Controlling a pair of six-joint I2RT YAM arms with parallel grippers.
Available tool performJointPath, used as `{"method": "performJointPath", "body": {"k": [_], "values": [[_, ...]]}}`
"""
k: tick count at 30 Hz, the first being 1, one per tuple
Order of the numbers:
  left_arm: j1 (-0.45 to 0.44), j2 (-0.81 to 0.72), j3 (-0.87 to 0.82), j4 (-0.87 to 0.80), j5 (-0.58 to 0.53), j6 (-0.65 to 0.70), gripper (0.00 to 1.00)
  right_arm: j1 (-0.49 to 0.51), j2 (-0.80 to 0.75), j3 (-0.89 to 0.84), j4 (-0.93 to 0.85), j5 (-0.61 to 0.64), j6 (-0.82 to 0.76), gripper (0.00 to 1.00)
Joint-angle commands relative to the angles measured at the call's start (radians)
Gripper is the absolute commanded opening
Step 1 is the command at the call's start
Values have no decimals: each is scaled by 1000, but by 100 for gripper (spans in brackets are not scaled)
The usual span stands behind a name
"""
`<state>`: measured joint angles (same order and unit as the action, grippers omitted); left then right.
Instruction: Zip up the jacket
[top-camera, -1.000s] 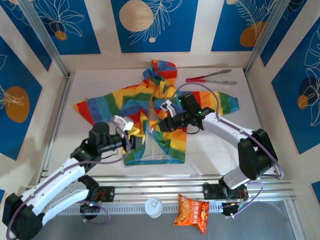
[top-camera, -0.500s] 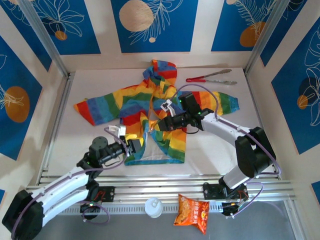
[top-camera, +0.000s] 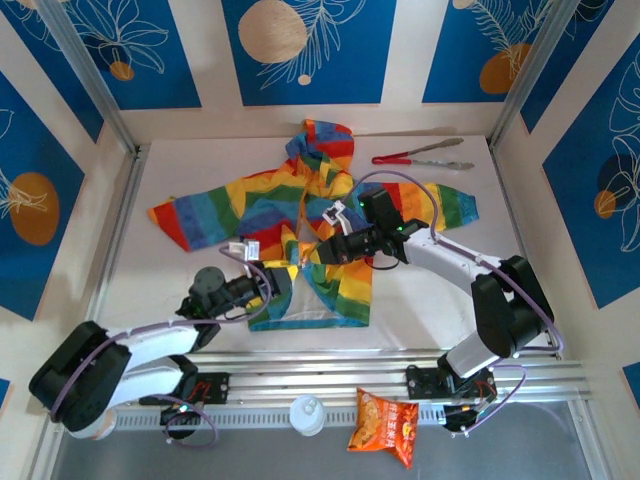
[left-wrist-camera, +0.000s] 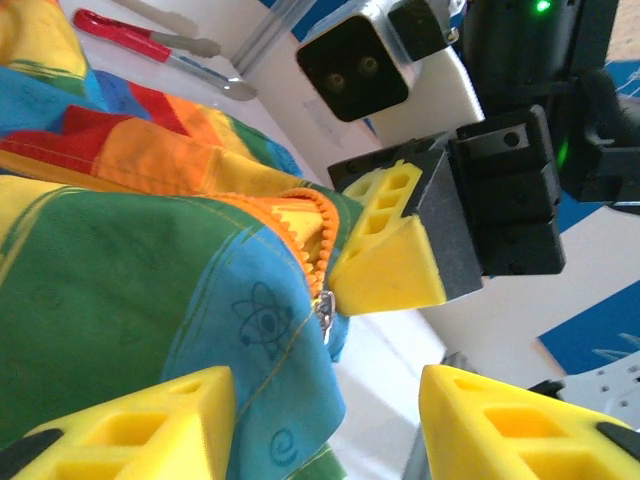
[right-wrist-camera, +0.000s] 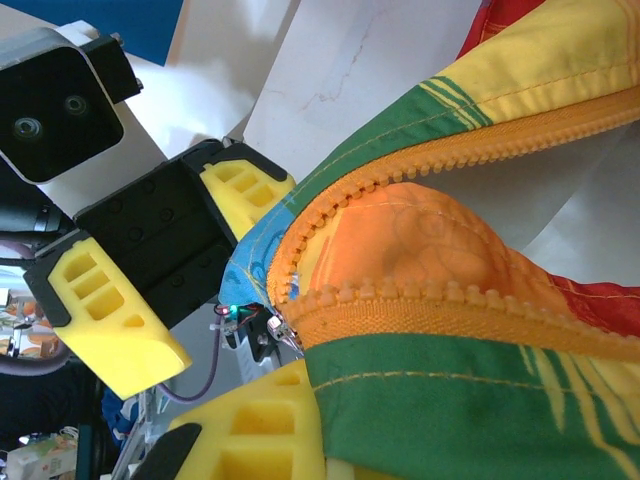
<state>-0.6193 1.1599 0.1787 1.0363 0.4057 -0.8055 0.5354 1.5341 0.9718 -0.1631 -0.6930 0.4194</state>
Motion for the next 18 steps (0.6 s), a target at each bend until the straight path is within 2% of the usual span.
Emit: {"method": "performJointPath", "body": {"k": [1, 3, 9, 15, 18], "values": [[0, 56, 25, 207, 54, -67, 49, 6, -31, -12, 16, -36, 10, 0], [0, 91, 27, 246, 62, -74, 47, 9, -26, -12, 16, -37, 8, 0], [0, 184, 38, 368, 60, -113, 28, 14, -28, -16, 15, -31, 9, 0], [1, 160, 42, 306, 58, -90, 5, 10, -35, -9, -1, -23, -2, 0], [1, 94, 48, 192, 53, -69, 0, 7, -57, -17, -4, -9, -4, 0]]}}
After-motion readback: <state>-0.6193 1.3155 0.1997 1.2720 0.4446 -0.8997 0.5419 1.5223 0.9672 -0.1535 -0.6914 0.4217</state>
